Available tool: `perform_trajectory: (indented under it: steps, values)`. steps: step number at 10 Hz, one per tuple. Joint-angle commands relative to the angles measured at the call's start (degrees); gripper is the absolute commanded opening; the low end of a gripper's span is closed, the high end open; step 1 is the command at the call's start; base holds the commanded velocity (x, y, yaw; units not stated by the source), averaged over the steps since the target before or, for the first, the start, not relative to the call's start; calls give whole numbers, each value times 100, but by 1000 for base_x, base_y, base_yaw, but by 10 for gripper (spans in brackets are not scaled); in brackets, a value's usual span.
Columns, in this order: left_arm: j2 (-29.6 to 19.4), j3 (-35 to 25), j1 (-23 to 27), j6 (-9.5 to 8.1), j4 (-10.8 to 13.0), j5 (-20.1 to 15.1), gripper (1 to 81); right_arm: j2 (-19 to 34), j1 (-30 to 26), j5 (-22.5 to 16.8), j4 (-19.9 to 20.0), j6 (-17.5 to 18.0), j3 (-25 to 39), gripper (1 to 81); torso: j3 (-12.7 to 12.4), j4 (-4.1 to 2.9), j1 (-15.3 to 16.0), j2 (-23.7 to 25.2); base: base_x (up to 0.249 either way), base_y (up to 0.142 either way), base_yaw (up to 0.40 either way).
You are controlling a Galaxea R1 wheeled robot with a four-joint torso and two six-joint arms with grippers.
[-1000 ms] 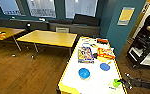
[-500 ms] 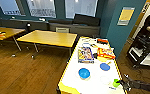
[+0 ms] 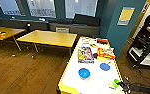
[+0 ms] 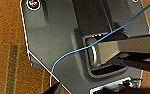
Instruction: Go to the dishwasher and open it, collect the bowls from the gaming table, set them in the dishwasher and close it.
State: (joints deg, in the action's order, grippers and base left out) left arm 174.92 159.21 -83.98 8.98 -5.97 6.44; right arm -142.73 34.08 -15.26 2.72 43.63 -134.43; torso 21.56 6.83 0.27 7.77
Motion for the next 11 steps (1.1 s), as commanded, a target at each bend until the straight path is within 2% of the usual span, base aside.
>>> perform_trajectory:
  steps: [1, 2, 4, 5, 8, 11]
  values:
    - [-10, 14, 140, 7, -53, -363, 811, 216, -617, 4, 255, 84, -30, 10, 0, 0, 0, 0, 0, 0, 0]
    - [-10, 14, 140, 7, -53, -362, 811, 216, -538, 155, 316, 93, 5, 10, 0, 0, 0, 0, 0, 0, 0]
    - [-18, 14, 140, 7, -62, -362, 811, 259, -485, 164, 352, 84, 83, 10, 0, 0, 0, 0, 0, 0, 0]
    - [-10, 14, 140, 7, -62, -362, 811, 434, -520, 155, 352, 84, 329, 10, 0, 0, 0, 0, 0, 0, 0]
    - [8, -12, 167, 16, -35, -362, 811, 1858, -792, 164, 238, 58, 2306, 10, 0, 0, 0, 0, 0, 0, 0]
    - [17, -12, 167, 24, 0, -362, 811, 3177, -574, 480, 80, -267, 3811, 10, 0, 0, 0, 0, 0, 0, 0]
